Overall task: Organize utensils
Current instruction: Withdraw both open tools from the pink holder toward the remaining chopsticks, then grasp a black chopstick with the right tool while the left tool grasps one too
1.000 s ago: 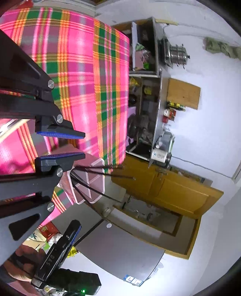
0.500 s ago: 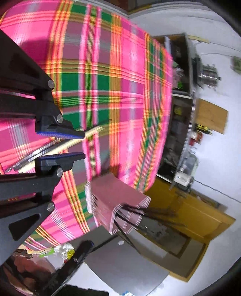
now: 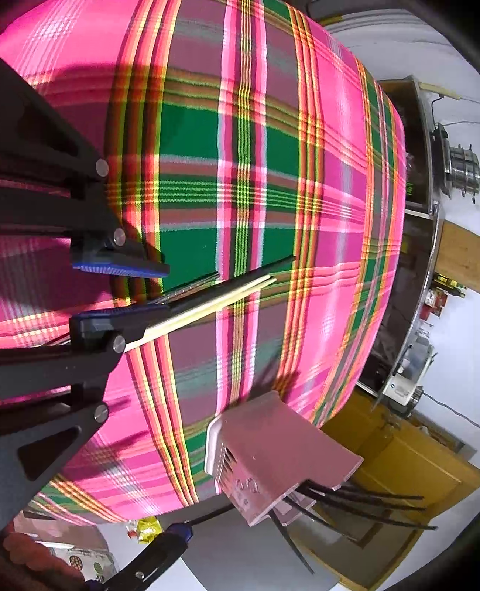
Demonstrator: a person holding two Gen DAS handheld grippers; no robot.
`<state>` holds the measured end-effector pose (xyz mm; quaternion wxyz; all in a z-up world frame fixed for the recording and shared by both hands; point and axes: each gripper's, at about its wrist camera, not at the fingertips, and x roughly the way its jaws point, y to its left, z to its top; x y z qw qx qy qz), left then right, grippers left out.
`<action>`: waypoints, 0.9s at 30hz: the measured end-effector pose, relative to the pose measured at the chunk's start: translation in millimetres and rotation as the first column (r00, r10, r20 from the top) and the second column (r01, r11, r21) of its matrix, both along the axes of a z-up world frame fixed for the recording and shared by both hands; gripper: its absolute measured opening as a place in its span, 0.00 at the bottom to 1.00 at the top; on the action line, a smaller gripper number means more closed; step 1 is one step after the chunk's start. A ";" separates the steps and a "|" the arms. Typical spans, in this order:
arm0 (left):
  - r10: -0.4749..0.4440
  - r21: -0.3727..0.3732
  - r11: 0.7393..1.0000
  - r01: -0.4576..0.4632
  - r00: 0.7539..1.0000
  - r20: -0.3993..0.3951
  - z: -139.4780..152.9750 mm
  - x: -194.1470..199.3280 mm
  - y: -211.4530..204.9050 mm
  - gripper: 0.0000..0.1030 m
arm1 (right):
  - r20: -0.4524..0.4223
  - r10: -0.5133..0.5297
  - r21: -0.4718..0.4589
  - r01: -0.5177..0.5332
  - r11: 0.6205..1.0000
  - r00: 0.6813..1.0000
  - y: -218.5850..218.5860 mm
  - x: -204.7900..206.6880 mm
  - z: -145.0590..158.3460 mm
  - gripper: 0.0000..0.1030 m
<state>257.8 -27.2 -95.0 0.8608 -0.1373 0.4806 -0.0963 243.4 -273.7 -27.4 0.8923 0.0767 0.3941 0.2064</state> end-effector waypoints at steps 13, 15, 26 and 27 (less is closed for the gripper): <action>0.009 0.097 0.995 -0.016 0.997 0.070 -1.0 -2.5 -11.1 0.16 | -0.020 -0.004 0.007 0.005 1.000 1.000 -2.6 3.4 -6.4 0.34; 0.014 0.101 0.995 -0.022 0.997 0.074 -1.2 -3.1 -11.3 0.16 | -0.023 -0.005 0.007 0.006 1.000 1.000 -3.0 2.4 -6.8 0.34; -0.013 0.192 0.981 -0.001 0.997 0.071 -0.6 0.5 -6.8 0.05 | -0.033 0.014 0.007 -0.014 1.000 0.999 6.9 1.5 -10.2 0.34; -0.009 0.196 0.981 -0.006 0.997 0.073 -0.8 -0.2 -1.7 0.05 | -0.034 0.021 0.007 -0.021 1.000 0.999 9.4 1.8 -10.4 0.34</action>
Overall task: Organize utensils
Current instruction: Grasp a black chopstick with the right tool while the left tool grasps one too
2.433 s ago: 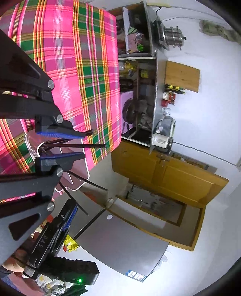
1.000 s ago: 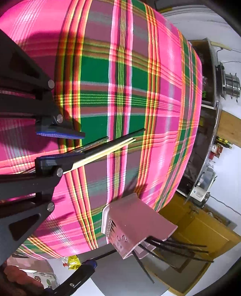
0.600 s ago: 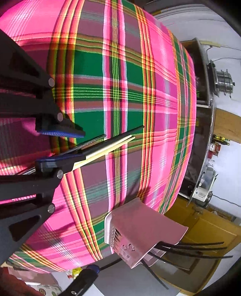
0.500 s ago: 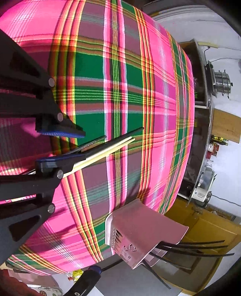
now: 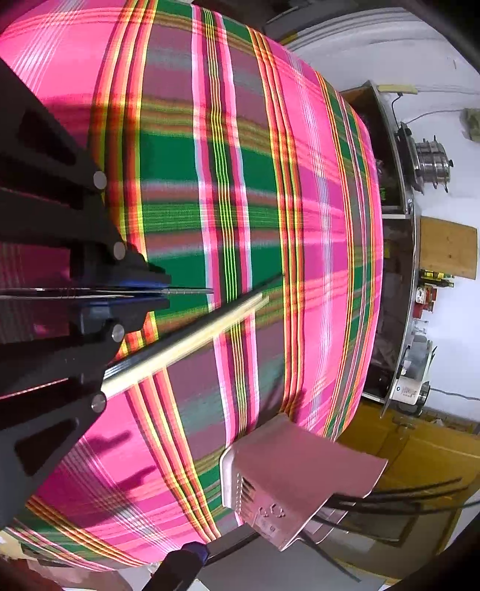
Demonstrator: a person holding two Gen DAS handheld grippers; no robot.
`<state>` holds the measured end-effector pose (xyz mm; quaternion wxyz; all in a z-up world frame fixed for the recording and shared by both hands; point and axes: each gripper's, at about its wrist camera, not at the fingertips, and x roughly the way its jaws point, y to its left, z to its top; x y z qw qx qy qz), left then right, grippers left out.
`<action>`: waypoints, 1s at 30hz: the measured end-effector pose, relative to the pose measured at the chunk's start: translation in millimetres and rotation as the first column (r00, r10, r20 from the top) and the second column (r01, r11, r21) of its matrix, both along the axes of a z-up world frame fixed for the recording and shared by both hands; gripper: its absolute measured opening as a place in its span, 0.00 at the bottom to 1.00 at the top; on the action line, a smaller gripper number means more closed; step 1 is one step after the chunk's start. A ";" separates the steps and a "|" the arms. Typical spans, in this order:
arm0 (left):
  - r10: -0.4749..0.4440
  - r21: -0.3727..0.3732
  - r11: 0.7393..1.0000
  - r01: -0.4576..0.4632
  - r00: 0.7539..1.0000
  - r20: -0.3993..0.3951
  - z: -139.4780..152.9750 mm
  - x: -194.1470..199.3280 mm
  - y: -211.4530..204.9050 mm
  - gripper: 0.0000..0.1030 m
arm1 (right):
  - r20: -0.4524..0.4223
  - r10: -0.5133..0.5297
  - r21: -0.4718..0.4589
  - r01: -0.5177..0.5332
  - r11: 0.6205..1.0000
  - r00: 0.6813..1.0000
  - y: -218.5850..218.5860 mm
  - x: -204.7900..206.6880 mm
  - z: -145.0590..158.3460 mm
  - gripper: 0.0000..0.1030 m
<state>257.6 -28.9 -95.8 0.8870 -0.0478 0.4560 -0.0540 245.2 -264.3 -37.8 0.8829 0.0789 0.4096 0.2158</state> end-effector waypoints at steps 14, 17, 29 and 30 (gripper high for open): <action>0.085 -0.059 0.995 -0.085 0.996 -0.001 -2.8 -9.1 76.4 0.05 | -0.067 0.207 -0.012 -0.208 0.978 0.976 89.7 25.0 -37.0 0.30; 0.085 -0.086 0.993 -0.085 0.996 0.001 -3.5 -11.3 80.8 0.06 | -0.091 0.231 -0.031 -0.235 0.971 0.969 106.1 34.6 -48.3 0.28; 0.084 -0.135 0.987 -0.083 0.996 0.000 -5.2 -12.4 86.9 0.06 | -0.144 0.221 -0.074 -0.233 0.970 0.965 112.4 54.2 -72.7 0.25; 0.084 -0.137 0.987 -0.084 0.996 -0.001 -5.2 -12.1 87.1 0.06 | -0.142 0.217 -0.081 -0.230 0.970 0.966 112.0 55.0 -72.6 0.24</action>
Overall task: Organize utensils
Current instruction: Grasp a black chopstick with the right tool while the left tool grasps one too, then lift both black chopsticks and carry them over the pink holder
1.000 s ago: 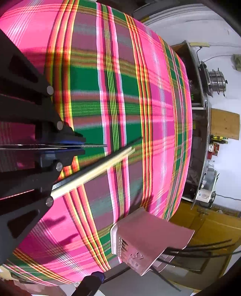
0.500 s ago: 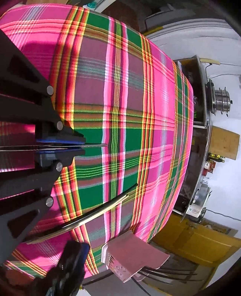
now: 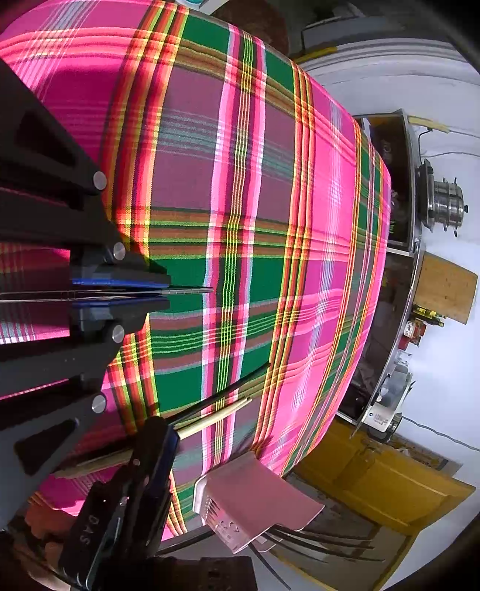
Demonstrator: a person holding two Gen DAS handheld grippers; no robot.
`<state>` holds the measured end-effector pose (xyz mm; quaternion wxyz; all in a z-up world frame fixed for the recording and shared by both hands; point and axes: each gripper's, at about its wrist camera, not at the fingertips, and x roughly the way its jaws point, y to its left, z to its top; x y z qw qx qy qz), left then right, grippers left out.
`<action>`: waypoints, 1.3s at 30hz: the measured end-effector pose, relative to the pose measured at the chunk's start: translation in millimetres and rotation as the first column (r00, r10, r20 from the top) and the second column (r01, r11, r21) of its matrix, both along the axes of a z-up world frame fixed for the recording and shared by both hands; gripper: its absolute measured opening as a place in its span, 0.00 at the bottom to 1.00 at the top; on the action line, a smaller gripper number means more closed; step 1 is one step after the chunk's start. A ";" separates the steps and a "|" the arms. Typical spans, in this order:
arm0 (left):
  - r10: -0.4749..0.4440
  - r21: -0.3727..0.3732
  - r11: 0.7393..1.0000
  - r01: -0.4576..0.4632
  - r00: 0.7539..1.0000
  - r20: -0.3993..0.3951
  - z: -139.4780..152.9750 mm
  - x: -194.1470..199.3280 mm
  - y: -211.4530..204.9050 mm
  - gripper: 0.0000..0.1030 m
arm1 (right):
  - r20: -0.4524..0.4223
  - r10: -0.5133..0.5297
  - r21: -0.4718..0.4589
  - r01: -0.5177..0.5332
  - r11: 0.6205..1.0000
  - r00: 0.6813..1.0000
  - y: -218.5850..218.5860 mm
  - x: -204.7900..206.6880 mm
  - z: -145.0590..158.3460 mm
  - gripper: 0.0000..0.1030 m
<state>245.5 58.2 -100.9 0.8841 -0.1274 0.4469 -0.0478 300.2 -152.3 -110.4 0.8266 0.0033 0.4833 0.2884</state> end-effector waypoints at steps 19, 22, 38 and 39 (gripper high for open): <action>-0.053 0.049 0.997 0.053 0.999 -0.015 0.8 12.0 -7.0 0.06 | 0.040 0.000 -0.127 0.005 0.992 0.999 31.2 33.2 1.2 0.17; -0.068 0.095 0.993 0.071 0.997 -0.032 2.4 15.4 -13.6 0.06 | 0.047 0.006 -0.157 0.002 0.988 0.999 35.2 36.5 1.2 0.12; -0.074 0.116 0.990 0.080 0.996 -0.056 4.9 24.6 -14.7 0.04 | 0.014 -0.002 -0.087 0.003 0.996 1.000 27.0 45.8 17.6 0.05; -0.068 0.105 0.992 0.074 0.996 -0.057 6.4 23.8 -12.3 0.04 | 0.024 -0.002 -0.083 0.004 0.997 1.000 25.3 43.7 22.2 0.05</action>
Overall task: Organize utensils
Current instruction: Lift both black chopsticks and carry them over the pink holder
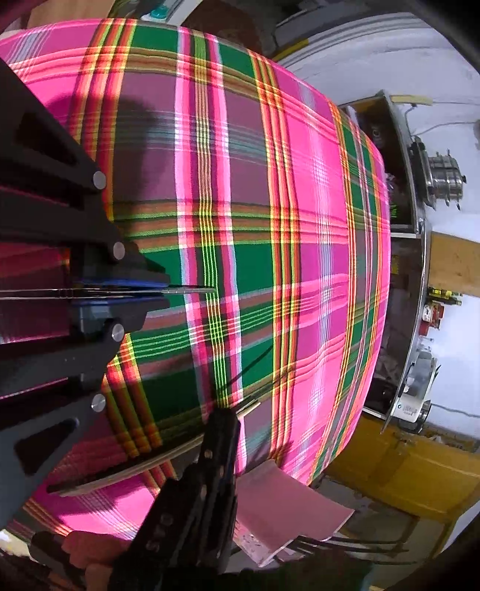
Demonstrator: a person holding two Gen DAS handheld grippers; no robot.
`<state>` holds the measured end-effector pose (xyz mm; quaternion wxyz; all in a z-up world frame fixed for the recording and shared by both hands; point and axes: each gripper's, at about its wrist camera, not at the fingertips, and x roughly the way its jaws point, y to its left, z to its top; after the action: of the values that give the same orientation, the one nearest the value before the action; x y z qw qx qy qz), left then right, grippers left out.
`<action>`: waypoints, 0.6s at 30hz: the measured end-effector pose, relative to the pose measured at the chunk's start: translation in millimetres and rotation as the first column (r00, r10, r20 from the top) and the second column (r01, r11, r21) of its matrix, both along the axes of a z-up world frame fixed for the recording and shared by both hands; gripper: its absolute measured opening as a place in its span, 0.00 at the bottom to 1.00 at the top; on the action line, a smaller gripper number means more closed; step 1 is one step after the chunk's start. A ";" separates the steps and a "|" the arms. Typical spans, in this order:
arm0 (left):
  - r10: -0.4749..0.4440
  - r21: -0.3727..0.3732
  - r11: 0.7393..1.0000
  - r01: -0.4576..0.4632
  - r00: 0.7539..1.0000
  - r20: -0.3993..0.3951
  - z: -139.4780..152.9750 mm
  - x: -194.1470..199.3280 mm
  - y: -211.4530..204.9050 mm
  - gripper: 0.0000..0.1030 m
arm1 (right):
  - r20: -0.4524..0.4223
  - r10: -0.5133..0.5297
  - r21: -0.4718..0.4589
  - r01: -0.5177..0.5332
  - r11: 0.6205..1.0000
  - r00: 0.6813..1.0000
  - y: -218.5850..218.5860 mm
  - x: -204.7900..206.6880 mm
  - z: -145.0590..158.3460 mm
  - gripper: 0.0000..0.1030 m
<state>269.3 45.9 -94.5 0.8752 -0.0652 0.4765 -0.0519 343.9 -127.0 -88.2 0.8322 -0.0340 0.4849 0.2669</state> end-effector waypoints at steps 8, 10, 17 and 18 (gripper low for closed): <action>0.006 -0.064 0.998 -0.003 0.999 0.050 29.7 -15.0 10.4 0.04 | 0.058 -0.021 0.057 0.017 0.998 0.998 -15.7 -14.1 33.4 0.05; 0.005 -0.078 0.997 0.000 0.998 0.070 41.4 -19.4 13.5 0.04 | 0.072 -0.025 0.070 0.020 0.997 0.997 -19.5 -19.0 42.4 0.05; -0.010 -0.108 0.994 0.025 0.991 0.133 78.8 -32.0 13.5 0.04 | 0.127 -0.042 0.107 0.029 0.994 0.991 -32.7 -37.3 71.0 0.05; -0.013 -0.108 0.994 0.028 0.990 0.140 82.7 -33.5 12.9 0.04 | 0.135 -0.045 0.112 0.030 0.993 0.990 -34.7 -39.0 74.5 0.05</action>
<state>235.8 58.8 -11.8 0.9009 -0.1047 0.4112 -0.0916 304.9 -161.7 -13.7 0.8690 0.0024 0.4118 0.2744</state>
